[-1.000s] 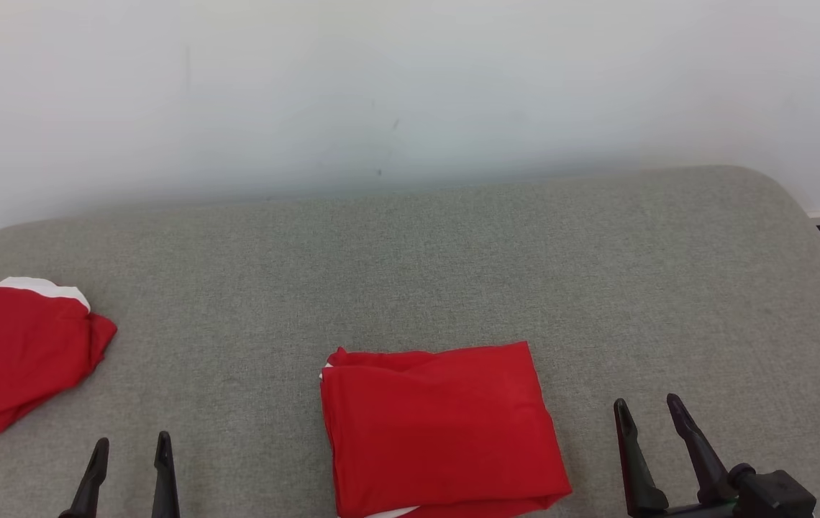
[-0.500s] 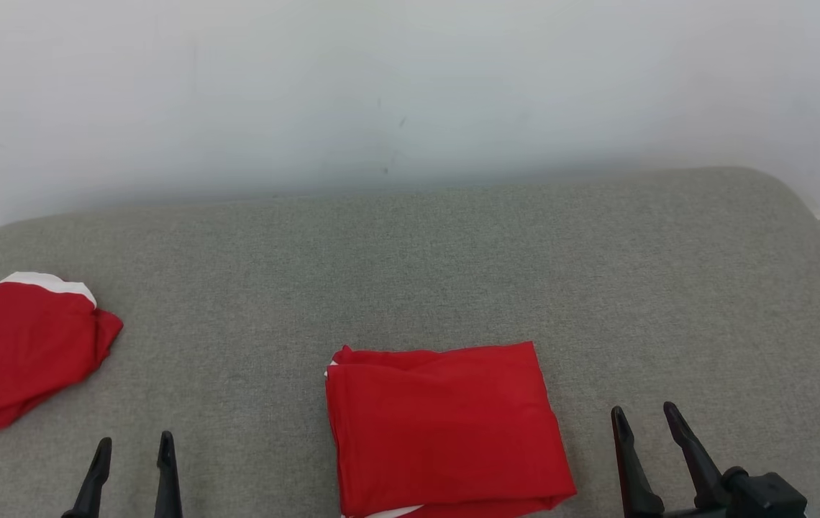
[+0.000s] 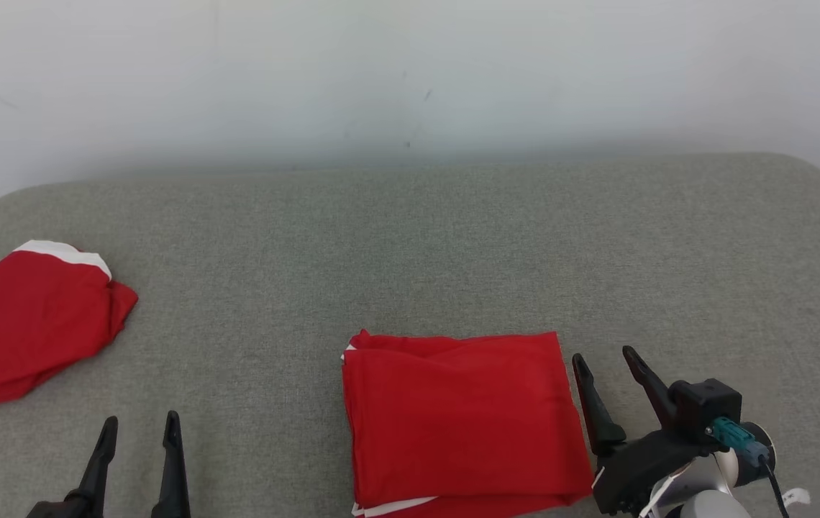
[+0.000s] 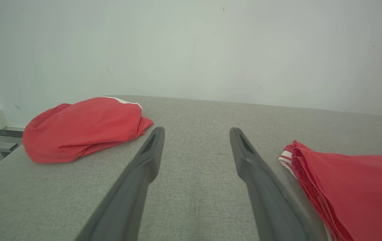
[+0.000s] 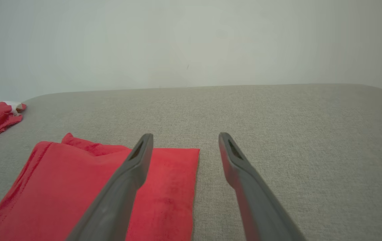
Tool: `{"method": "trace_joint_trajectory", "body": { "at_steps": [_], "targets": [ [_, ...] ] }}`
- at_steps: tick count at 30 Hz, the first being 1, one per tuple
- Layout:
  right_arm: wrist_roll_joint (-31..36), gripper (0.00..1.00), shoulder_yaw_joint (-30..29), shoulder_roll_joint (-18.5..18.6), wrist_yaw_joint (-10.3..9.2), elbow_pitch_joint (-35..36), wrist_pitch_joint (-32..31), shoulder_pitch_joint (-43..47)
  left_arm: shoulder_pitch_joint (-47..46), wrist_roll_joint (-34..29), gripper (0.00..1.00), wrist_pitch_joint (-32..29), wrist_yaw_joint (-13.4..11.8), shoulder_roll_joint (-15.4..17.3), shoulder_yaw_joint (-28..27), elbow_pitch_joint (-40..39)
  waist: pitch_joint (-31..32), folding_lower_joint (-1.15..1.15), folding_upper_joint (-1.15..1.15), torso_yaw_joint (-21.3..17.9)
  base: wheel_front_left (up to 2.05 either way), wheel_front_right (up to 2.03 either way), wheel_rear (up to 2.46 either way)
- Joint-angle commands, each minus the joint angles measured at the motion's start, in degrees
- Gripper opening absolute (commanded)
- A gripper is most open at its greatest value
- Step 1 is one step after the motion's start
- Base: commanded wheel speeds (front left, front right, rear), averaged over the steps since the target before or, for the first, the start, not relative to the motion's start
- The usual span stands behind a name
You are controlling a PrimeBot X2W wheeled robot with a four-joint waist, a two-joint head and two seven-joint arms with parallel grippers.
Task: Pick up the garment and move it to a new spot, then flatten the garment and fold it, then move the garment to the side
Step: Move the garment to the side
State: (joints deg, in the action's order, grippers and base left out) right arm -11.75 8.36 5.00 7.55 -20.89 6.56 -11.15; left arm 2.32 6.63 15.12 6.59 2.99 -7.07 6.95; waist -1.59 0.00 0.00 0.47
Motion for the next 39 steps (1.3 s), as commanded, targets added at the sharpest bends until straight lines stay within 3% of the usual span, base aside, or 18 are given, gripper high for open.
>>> {"method": "trace_joint_trajectory", "body": {
  "at_steps": [1, 18, 19, 20, 21, 22, 31, 39],
  "targets": [
    [-0.39, 1.0, 0.22, 0.21, -0.15, -1.34, -0.35, -1.0, -0.81, 0.1, 1.0, 0.02, 0.13, 0.0, 0.03, 0.01, -1.27, 0.0, 0.0, 1.2, 0.0, 0.0, 0.0],
    [-3.07, 1.0, 4.63, -0.97, -0.15, -22.76, 0.46, -8.19, -3.18, 0.81, 1.0, 0.02, 0.14, -0.09, 0.22, 1.08, -4.92, 0.0, 0.0, 2.5, 0.0, 0.0, 0.0],
    [-3.39, 0.94, 5.31, -1.05, -0.15, -23.88, 0.22, -8.33, -3.24, 0.87, 1.0, 0.02, 0.08, -0.09, 0.28, 1.18, -4.92, 0.0, 0.0, 2.47, 0.0, 0.0, 0.0],
    [-4.0, 0.25, 6.28, -1.22, -0.14, -24.8, 0.04, -8.33, -3.35, 0.92, 1.0, 0.02, 0.04, -0.1, 0.33, 1.27, -4.92, 0.0, 0.0, 2.44, 0.0, 0.0, 0.0],
    [-4.0, 0.25, 6.28, -1.22, -0.14, -24.8, 0.04, -8.33, -3.35, 0.92, 1.0, 0.02, 0.04, -0.1, 0.33, 1.27, -4.92, 0.0, 0.0, 2.44, 0.0, 0.0, 0.0],
    [-5.11, 0.0, 6.81, -1.44, -0.14, -25.55, 0.01, -8.4, -3.43, 1.07, 1.0, 0.02, -0.01, -0.09, 0.32, 1.34, -4.94, 0.0, 0.0, 2.41, 0.0, 0.0, 0.0],
    [-8.42, 0.0, 10.28, 1.51, -0.15, -27.45, 0.63, -16.88, -4.81, 2.46, 1.0, 0.02, -0.77, -0.09, 1.29, 0.74, -7.33, 0.0, 0.0, 1.64, 0.0, 0.0, 0.0],
    [-10.8, 0.0, 12.53, 9.53, -0.15, -25.62, -2.1, -28.07, -9.33, 2.32, 1.0, 0.02, -0.63, -0.1, 3.06, -1.35, -15.7, 0.0, 0.0, -0.07, 0.0, 0.0, 0.0]
  ]
}}
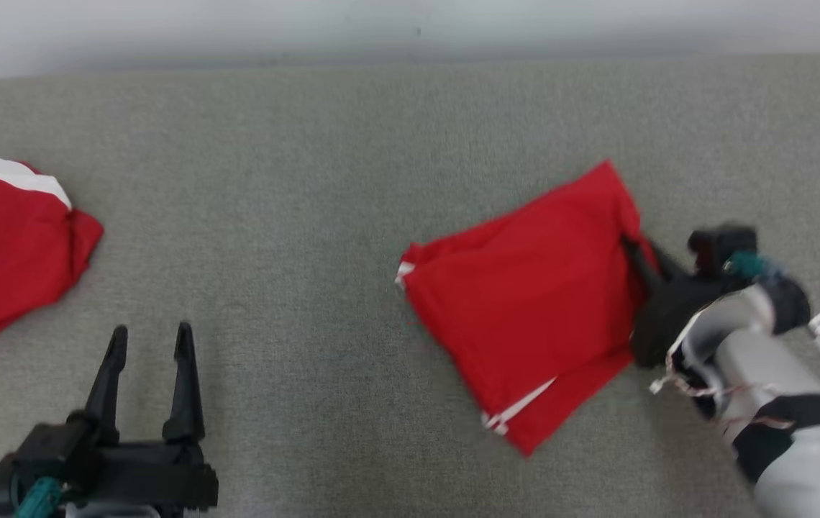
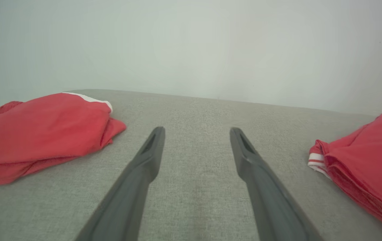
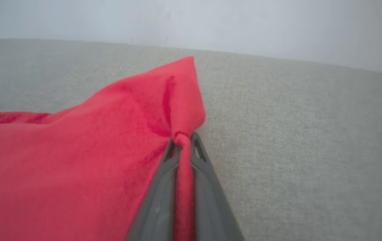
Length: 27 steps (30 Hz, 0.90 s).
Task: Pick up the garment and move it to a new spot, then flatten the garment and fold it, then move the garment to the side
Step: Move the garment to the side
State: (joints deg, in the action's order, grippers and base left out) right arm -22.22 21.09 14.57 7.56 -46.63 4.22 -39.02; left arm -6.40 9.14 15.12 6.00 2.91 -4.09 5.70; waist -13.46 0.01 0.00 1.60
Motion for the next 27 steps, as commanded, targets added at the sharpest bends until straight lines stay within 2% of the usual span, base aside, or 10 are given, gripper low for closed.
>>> {"method": "trace_joint_trajectory", "body": {
  "at_steps": [1, 10, 16, 21, 27],
  "targets": [
    [-0.46, 0.0, 0.16, 1.19, -0.17, 0.5, -0.25, -1.59, -1.32, -0.43, 1.0, 0.02, 0.04, 0.0, 0.19, -0.5, -5.21, -0.01, 0.0, -1.6, 0.0, 0.0, 0.0],
    [-1.91, 0.0, 0.52, 11.89, -0.17, 4.13, -3.49, -13.83, -7.04, -1.72, 1.0, 0.02, 0.91, 1.41, -0.88, -5.21, -16.88, -0.01, 0.0, -7.44, 0.0, 0.0, 0.0],
    [-2.0, 0.0, -0.02, 18.98, -0.17, 6.35, -5.12, -19.84, -8.25, -1.9, 1.0, 0.01, 1.02, 2.65, -2.04, -9.82, -21.9, -0.01, 0.0, -10.99, 0.0, 0.0, 0.0],
    [-0.12, 0.0, 0.53, 22.75, -0.17, 8.07, -7.24, -22.57, -7.85, -2.36, 1.0, 0.01, 1.23, 4.11, -2.27, -12.78, -24.42, -0.01, 0.0, -12.77, 0.0, 0.0, 0.0],
    [1.11, 0.0, -0.31, 25.55, -0.17, 8.34, -9.59, -25.51, -6.86, -2.35, 1.0, 0.01, 1.32, 5.21, -2.33, -14.82, -25.54, -0.01, 0.0, -13.34, 0.0, 0.0, 0.0]
  ]
}}
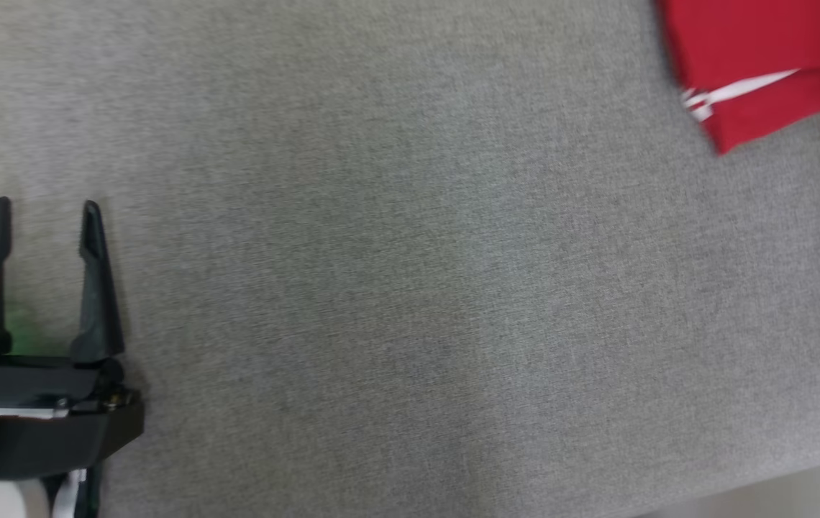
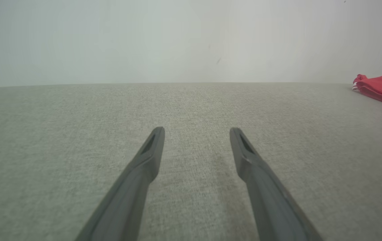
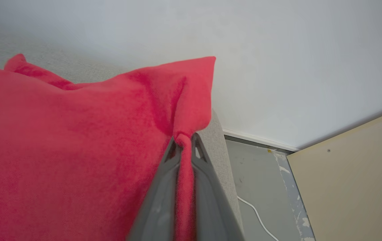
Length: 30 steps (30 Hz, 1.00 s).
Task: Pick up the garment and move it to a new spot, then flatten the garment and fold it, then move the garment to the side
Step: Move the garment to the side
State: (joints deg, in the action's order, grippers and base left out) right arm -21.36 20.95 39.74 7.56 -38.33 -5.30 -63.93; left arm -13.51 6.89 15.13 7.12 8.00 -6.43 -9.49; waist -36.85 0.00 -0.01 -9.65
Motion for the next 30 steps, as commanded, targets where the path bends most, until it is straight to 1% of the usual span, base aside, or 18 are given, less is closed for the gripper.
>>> {"method": "trace_joint_trajectory", "body": {
  "at_steps": [1, 2, 6, 9, 11, 12, 14, 15, 21, 25, 30],
  "targets": [
    [0.45, 0.0, -0.26, 0.93, -0.17, -0.13, -0.31, -1.31, 0.44, -0.1, 1.0, -0.01, 0.21, 0.34, 0.02, 0.11, -2.26, 0.0, 0.01, -2.1, 0.0, 0.0, 0.0],
    [0.69, 0.0, -0.2, 1.95, -0.17, -0.6, -0.57, -2.73, 0.81, 0.02, 1.0, -0.01, 0.23, 0.62, -0.07, -0.45, -2.46, 0.0, 0.01, -2.12, 0.0, 0.0, 0.0],
    [0.92, 0.0, 0.13, 3.47, -0.17, -2.87, -0.65, -5.84, 1.32, 0.32, 1.0, -0.06, 0.23, 1.13, -0.51, -1.11, -2.94, 0.0, 0.01, -2.17, 0.0, 0.0, 0.0],
    [1.56, 0.0, 0.56, 2.97, -0.17, -5.48, -0.58, -7.82, 1.66, 0.22, 1.0, -0.08, 0.04, 1.11, -0.43, -1.2, -3.28, 0.0, 0.01, -2.19, 0.0, 0.0, 0.0],
    [2.66, 0.0, 1.01, 2.78, -0.17, -6.67, 0.55, -9.35, 1.56, 0.24, 1.0, -0.17, -0.05, 1.09, -0.27, -1.08, -3.51, 0.0, 0.01, -2.17, 0.0, 0.0, 0.0],
    [3.29, 0.18, 1.25, 2.7, -0.17, -7.36, 1.2, -9.93, 1.45, 0.28, 1.0, -0.21, -0.11, 1.04, -0.18, -1.0, -3.58, 0.0, 0.01, -2.16, 0.0, 0.0, 0.0],
    [4.23, 0.67, 1.61, 2.27, -0.17, -8.88, 2.3, -10.67, 1.14, 0.39, 1.0, -0.21, -0.2, 1.0, -0.05, -0.75, -3.65, 0.0, 0.01, -2.15, 0.0, 0.0, 0.0],
    [4.78, 1.0, 1.5, 2.27, -0.17, -9.69, 2.93, -11.14, 1.01, 0.47, 1.0, -0.21, -0.22, 0.99, -0.02, -0.6, -3.64, 0.0, 0.01, -2.15, 0.0, 0.0, 0.0],
    [8.35, 1.0, 2.12, 1.49, -0.17, -12.08, 8.52, -12.39, 1.35, 1.13, 1.0, -0.21, -0.43, 0.79, -0.7, 0.39, -2.01, 0.0, 0.01, -2.17, 0.0, 0.0, 0.0],
    [8.17, 1.0, 1.64, -0.62, -0.17, -11.81, 13.08, -10.94, 2.03, 1.69, 1.0, -0.21, -0.6, 0.23, -1.4, 1.84, 0.84, 0.0, 0.01, -1.89, 0.0, 0.0, 0.0],
    [7.2, 1.0, 1.42, -4.15, -0.17, -9.46, 17.27, -6.98, 3.5, 1.72, 1.0, -0.09, -0.82, -0.71, -2.81, 2.55, 6.07, 0.0, 0.01, -0.9, 0.0, 0.0, 0.0]
  ]
}}
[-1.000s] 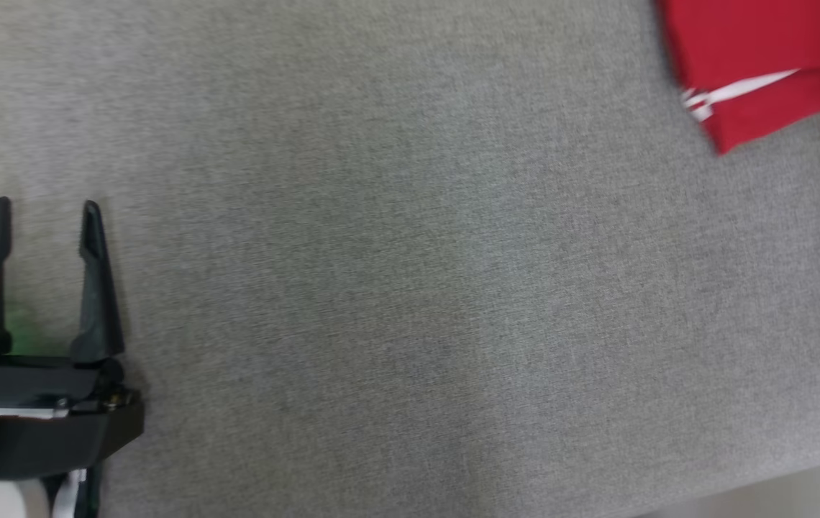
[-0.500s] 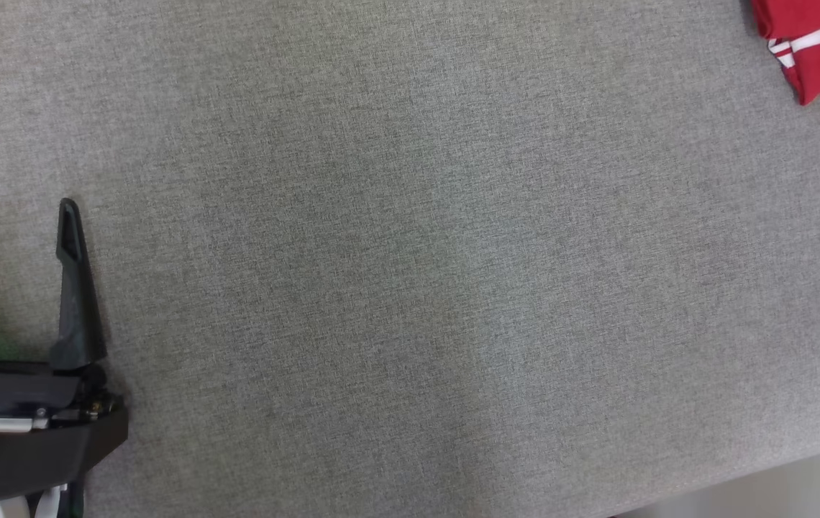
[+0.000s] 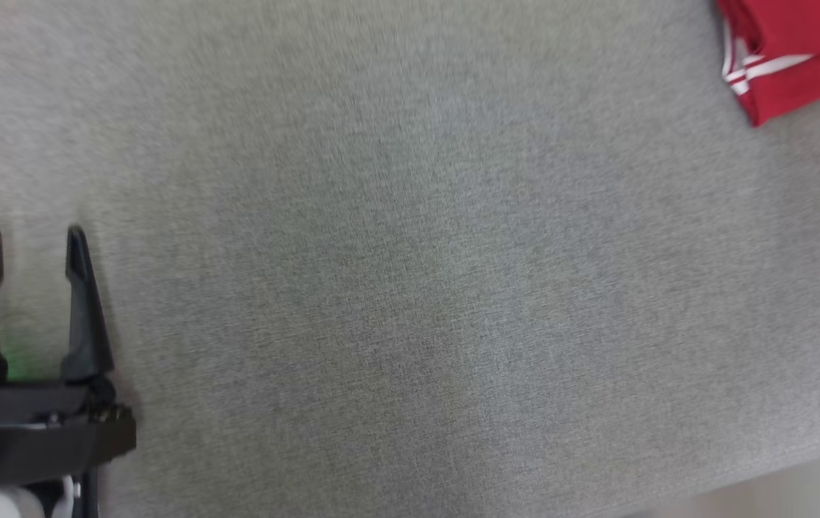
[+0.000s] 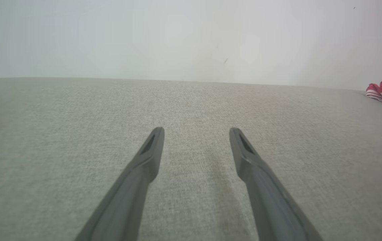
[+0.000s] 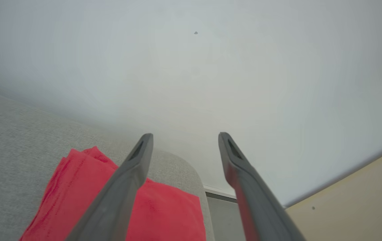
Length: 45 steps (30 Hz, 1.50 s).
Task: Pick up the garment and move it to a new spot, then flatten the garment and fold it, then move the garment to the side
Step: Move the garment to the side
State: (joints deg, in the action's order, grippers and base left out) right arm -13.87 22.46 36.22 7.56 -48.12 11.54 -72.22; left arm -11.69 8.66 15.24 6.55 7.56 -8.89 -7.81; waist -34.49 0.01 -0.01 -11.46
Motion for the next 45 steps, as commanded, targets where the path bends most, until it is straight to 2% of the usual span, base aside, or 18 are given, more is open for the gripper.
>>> {"method": "trace_joint_trajectory", "body": {
  "at_steps": [1, 11, 12, 19, 26, 33, 45],
  "targets": [
    [-0.49, 1.0, -0.08, -1.37, -0.17, 1.28, 0.82, 2.48, 1.91, 0.18, 1.0, -0.13, -0.27, -0.49, -0.69, 0.91, 4.75, -0.01, 0.01, 1.09, 0.0, 0.0, 0.0],
    [-2.49, 1.0, -3.74, -11.0, -0.17, 13.73, 3.37, 19.76, 7.74, 0.93, 1.0, -0.11, -0.59, -2.68, -3.7, 3.84, 15.63, -0.01, 0.01, 1.96, 0.0, 0.0, 0.0],
    [-2.49, 1.0, -3.74, -11.0, -0.17, 13.73, 3.37, 19.76, 7.74, 0.93, 1.0, -0.11, -0.59, -2.68, -3.7, 3.84, 15.63, -0.01, 0.01, 1.96, 0.0, 0.0, 0.0],
    [0.12, 1.0, -7.42, -18.38, -0.17, 22.93, 3.6, 35.45, 10.77, 1.07, 1.0, -0.11, -0.65, -3.77, -4.12, 6.64, 20.83, -0.01, 0.01, 2.92, 0.0, 0.0, 0.0],
    [0.79, 1.0, -10.92, -24.34, -0.17, 28.25, 3.65, 49.06, 11.1, 0.84, 1.0, -0.11, -0.21, -4.23, -3.13, 10.08, 25.2, -0.01, 0.01, 5.08, 0.0, 0.0, 0.0],
    [2.23, 1.0, -13.53, -27.68, -0.17, 32.72, 3.61, 58.59, 12.57, 0.48, 1.0, -0.11, -0.29, -4.46, -2.94, 11.81, 29.05, -0.01, 0.01, 5.83, 0.0, 0.0, 0.0],
    [2.55, 1.0, -15.78, -29.95, -0.17, 37.97, 3.37, 71.32, 14.98, -0.08, 1.0, -0.11, -0.18, -4.6, -1.85, 14.53, 33.98, -0.01, 0.01, 7.91, 0.0, 0.0, 0.0]
  ]
}}
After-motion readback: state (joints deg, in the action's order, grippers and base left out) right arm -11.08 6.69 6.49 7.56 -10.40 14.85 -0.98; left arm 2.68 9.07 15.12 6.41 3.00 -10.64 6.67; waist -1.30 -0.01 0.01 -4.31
